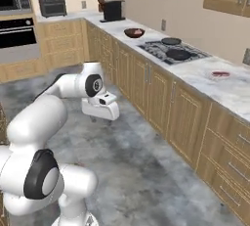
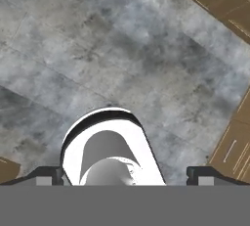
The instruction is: Place one of the steaks on the plate and the other in the bowl. Then place the bowl in the fridge.
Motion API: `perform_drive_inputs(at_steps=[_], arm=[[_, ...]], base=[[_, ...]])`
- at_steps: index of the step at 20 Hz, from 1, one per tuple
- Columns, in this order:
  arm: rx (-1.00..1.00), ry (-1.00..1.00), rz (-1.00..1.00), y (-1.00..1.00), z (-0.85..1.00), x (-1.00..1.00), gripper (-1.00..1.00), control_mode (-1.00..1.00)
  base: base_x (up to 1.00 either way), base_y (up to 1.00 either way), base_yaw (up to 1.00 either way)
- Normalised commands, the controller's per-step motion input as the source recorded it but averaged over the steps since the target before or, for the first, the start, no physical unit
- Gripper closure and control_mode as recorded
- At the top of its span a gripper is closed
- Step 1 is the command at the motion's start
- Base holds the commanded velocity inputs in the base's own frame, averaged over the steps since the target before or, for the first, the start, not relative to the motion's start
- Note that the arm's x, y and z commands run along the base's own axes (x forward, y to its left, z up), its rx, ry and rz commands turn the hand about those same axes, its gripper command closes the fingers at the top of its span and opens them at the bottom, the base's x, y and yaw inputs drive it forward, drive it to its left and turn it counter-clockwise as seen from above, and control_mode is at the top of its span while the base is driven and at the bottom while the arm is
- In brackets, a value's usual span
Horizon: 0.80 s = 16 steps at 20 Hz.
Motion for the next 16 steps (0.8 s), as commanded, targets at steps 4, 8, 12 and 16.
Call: perform_drive_inputs(at_steps=[4,8,12,16], arm=[[0.0,0.0,0.0,0.0,0.0,0.0,-1.0,1.0],[0.0,0.0,0.0,0.0,0.0,0.0,-1.0,1.0],[0.0,0.0,0.0,0.0,0.0,0.0,-1.0,1.0],[0.0,0.0,0.0,0.0,0.0,0.0,-1.0,1.0]], base=[[1.0,-0.1,0.64],[1.0,-0.06,0.35],[1.0,-0.41,0.27],[1.0,-0.83,0.16]])
